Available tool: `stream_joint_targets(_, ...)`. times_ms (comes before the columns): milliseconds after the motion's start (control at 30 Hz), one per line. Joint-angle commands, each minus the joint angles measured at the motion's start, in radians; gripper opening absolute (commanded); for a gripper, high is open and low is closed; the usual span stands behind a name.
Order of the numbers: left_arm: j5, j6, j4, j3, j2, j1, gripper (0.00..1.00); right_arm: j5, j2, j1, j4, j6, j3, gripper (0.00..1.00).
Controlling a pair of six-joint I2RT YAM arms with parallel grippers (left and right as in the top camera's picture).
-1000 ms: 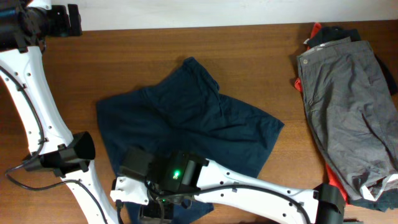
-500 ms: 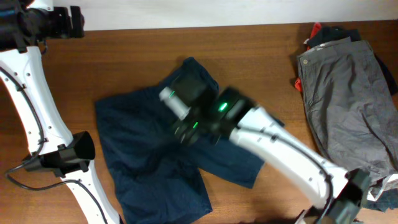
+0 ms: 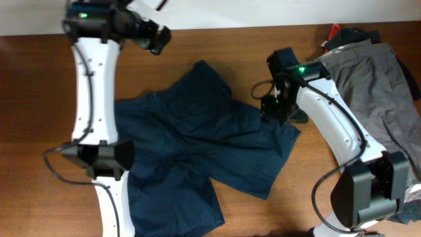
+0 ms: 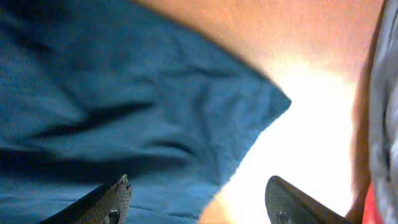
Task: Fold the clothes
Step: 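Grasp the shorts' top-left corner with the left gripper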
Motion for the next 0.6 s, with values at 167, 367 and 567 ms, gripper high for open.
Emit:
stream_joint_targets(167,0.014,0.048,0.133,-0.049,0.183,-0.111,0.99,0.000,0.003,-0.072,0.187,0.027,-0.245,0.74)
stream_joint_targets(367,0.008,0.039,0.200,-0.049,0.299,-0.173,0.99,0.002,0.003,-0.079,0.186,0.027,-0.256,0.74)
stream_joint_targets(567,-0.074,-0.006,0.269,-0.049,0.412,-0.188,0.99,0.001,0.003,-0.078,0.184,0.026,-0.256,0.74)
